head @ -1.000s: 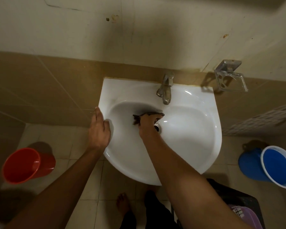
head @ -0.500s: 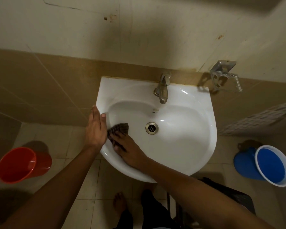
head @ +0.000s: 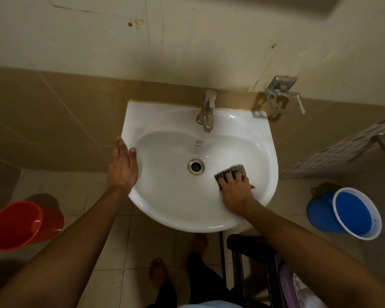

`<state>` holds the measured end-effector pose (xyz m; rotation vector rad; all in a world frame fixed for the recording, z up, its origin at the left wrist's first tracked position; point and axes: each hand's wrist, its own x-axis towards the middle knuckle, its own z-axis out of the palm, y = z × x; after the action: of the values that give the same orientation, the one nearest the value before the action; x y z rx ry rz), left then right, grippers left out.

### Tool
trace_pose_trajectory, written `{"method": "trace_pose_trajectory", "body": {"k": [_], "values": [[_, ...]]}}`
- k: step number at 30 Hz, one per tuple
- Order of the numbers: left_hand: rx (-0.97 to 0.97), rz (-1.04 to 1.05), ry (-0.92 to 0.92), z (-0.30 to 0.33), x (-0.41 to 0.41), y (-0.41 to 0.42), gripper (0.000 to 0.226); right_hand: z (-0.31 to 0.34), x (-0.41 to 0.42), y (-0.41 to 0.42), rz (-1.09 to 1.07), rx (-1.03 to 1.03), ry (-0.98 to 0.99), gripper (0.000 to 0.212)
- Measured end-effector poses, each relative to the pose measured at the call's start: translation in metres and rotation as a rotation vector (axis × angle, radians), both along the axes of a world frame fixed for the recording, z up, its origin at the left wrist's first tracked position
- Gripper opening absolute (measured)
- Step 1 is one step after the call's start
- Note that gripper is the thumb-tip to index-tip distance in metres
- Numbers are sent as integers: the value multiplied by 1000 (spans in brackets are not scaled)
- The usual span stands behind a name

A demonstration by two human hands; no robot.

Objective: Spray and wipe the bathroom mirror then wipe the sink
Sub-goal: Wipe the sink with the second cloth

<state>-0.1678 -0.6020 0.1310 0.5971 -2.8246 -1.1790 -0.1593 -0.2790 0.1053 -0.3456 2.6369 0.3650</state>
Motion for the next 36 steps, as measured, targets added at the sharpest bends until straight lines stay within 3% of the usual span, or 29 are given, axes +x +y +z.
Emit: {"method": "trace_pose_trajectory", "body": {"k": [4, 8, 12, 15, 22, 24, 27, 29, 32, 34, 36], "values": [[-5, -15, 39, -1, -1, 1, 61, 23, 27, -43, -78, 76, -130, 49], [-11, -40, 6, -5, 0, -3, 66, 39, 46, -93, -124, -96, -203, 41], [-13, -90, 15, -7, 1, -9, 74, 51, 58, -137, -127, -462, -194, 29], [82, -37, -33, -2, 0, -9, 78, 72, 52, -155, -203, -687, -294, 27], [292, -1, -16, 26, 30, 7, 72, 82, 45, -121, -1022, -1681, -711, 22], [480, -15, -21, 39, 40, 13, 69, 88, 41, -120, -1107, -1946, -768, 27], [976, -47, -108, 65, 50, 22, 61, 113, 33, -125, -1077, -2170, -811, 37], [1132, -113, -141, 76, 52, 21, 64, 130, 27, -129, -1002, -2239, -781, 44], [1128, -186, -38, 92, 47, 18, 61, 142, 21, -128, -829, -2229, -691, 48], [1056, -175, 39, 106, 41, 15, 56, 144, 18, -125, -663, -2095, -586, 45], [959, -175, 100, 118, 37, 11, 36, 145, 16, -124, -502, -1891, -466, 41]]}}
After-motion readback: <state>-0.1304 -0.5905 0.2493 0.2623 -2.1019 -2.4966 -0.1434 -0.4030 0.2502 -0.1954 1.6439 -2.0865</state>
